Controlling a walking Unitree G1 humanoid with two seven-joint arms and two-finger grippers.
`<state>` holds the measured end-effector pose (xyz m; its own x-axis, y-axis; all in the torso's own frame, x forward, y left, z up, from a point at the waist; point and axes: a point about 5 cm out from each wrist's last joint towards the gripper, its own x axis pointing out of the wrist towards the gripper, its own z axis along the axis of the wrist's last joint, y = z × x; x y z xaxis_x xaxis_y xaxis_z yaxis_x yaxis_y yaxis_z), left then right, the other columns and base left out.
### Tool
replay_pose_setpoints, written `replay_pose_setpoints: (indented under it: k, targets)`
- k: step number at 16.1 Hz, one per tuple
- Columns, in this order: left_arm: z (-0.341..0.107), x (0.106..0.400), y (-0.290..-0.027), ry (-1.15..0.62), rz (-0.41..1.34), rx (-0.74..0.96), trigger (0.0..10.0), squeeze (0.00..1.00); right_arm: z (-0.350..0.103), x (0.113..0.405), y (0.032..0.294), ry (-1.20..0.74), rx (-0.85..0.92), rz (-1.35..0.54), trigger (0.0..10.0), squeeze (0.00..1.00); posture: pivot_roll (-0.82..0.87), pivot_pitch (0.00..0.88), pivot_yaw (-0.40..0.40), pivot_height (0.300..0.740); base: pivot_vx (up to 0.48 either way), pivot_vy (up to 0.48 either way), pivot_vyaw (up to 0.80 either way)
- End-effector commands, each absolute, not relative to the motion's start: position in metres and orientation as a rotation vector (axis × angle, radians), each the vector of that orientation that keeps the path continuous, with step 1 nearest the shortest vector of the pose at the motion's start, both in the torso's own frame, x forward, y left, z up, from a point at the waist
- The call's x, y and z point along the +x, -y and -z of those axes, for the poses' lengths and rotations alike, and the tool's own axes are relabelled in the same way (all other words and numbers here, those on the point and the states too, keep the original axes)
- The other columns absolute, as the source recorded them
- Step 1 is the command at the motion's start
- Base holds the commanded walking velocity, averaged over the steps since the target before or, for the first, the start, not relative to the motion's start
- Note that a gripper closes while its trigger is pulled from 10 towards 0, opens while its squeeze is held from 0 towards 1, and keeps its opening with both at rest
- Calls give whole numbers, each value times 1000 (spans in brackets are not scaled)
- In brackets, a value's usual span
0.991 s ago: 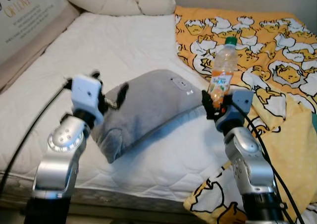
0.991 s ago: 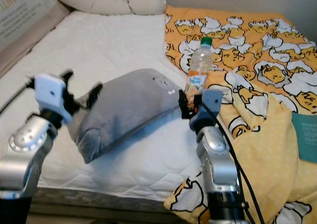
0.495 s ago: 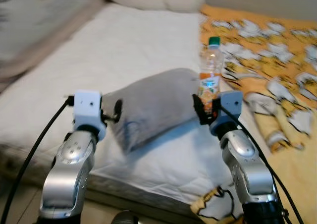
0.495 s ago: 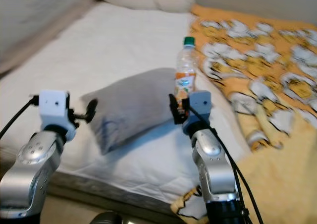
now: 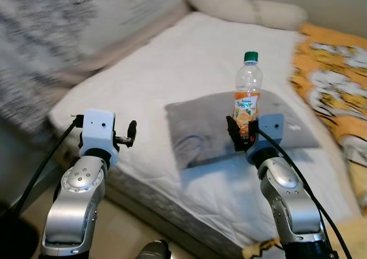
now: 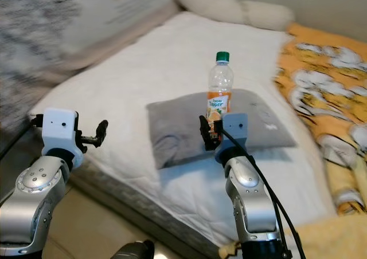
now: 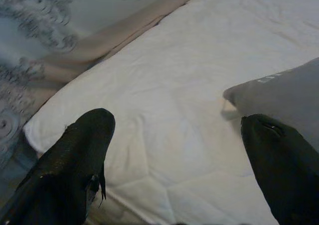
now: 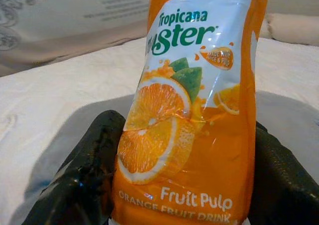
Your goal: Clean up the room
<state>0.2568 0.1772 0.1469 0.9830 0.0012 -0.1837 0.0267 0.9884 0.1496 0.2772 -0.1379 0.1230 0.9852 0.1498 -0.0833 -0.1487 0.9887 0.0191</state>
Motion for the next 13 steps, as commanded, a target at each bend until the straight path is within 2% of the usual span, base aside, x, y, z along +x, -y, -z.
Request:
replay_pose_setpoints:
  k: [1, 3, 4, 6, 8, 10, 11, 12, 13]
  targets:
    - [-142, 256, -177, -194, 8, 158, 10000, 0, -125, 275, 142, -89, 23, -129, 0, 0, 33, 0, -29, 740, 0, 0, 800]
    - [-136, 256, -177, -203, -1, 148, 10000, 0, -124, 276, 140, -101, 28, -149, 0, 0, 29, 0, -34, 740, 0, 0, 800]
    - [-132, 256, -179, -213, -8, 161, 10000, 0, -124, 275, 140, -109, 24, -147, 2039, 0, 21, 0, -35, 740, 0, 0, 800]
    - [-129, 254, -179, -216, 4, 170, 10000, 0, -117, 272, 144, -145, 21, -118, 3098, 0, 21, 0, -37, 740, 0, 0, 800]
    - [-129, 252, -181, -210, 5, 203, 10000, 0, -109, 271, 139, -168, 30, -119, 2863, 0, 70, 0, -59, 740, 0, 0, 800]
    - [-130, 248, -184, -200, -9, 256, 10000, 0, -100, 274, 133, -197, 97, -112, 3529, 0, 98, 0, -43, 740, 0, 0, 800]
    - [-130, 247, -185, -199, -11, 256, 10000, 0, -99, 274, 132, -199, 107, -111, 3529, 0, 98, 0, -43, 740, 0, 0, 800]
    - [-131, 248, -188, -192, -24, 232, 10000, 0, -98, 275, 131, -211, 106, -104, 10000, 0, 110, 0, -43, 740, 0, 0, 794]
    - [-132, 249, -191, -185, -38, 202, 10000, 0, -94, 276, 130, -237, 100, -101, 10000, 0, 108, 0, -41, 740, 0, 0, 0]
